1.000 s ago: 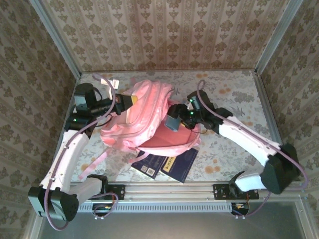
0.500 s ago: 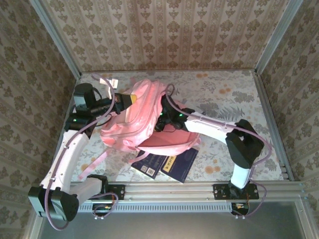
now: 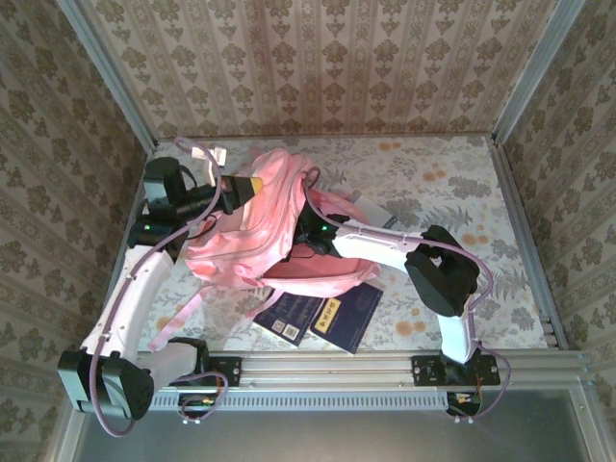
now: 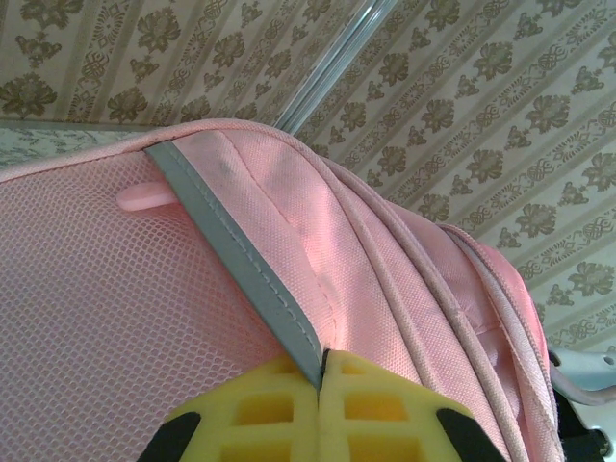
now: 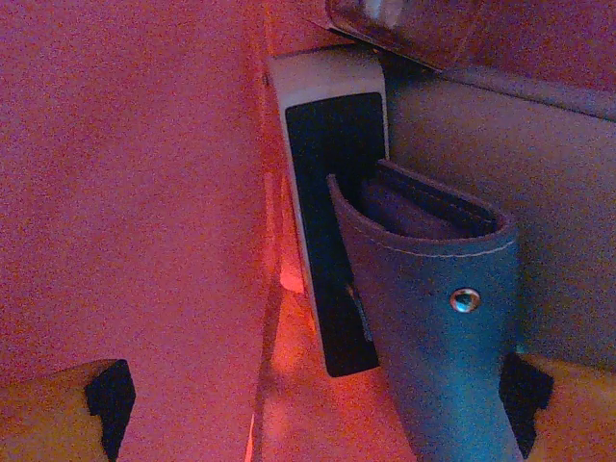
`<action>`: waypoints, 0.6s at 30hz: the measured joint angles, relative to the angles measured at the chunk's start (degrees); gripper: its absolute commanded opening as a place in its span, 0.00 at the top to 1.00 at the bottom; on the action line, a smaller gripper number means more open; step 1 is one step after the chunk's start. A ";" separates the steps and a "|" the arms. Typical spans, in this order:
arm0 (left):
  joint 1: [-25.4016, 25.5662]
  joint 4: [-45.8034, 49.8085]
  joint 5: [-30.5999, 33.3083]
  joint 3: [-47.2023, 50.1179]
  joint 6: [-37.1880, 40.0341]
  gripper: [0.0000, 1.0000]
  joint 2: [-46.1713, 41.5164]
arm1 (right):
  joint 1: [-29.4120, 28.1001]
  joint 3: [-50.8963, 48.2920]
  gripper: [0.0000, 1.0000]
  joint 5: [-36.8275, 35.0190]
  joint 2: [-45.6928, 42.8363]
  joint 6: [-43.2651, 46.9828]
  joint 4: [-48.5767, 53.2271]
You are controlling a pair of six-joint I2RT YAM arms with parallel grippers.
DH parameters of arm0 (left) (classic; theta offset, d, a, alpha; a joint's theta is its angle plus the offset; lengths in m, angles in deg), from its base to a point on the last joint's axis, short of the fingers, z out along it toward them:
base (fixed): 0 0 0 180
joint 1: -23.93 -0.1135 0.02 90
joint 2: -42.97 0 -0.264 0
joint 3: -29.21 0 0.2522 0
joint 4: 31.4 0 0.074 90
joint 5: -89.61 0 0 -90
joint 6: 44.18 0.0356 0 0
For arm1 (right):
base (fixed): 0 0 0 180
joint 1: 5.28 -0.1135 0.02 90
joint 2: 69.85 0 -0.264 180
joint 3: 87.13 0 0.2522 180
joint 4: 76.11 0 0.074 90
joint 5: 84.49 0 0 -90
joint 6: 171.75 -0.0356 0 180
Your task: Pack books, pencil case, and school supplies into a backpack
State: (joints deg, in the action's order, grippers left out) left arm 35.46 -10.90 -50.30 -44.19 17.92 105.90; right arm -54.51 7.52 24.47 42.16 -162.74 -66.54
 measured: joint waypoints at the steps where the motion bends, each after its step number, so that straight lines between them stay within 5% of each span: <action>1: 0.00 0.00 0.00 0.02 0.00 1.00 0.00 | 0.00 -0.11 0.00 0.00 -0.09 0.09 -0.02; 9: -1.75 0.61 1.95 0.04 0.02 1.00 -1.31 | 0.22 -4.48 0.00 -1.40 -6.08 6.84 1.84; 18: -4.35 6.34 15.50 0.37 1.11 1.00 -5.40 | 3.74 -9.31 0.00 -7.50 -21.99 18.75 10.73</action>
State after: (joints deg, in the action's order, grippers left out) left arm 31.11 -4.56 -34.81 -43.82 19.04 100.50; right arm -50.77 -1.80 16.97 20.17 -143.99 -55.81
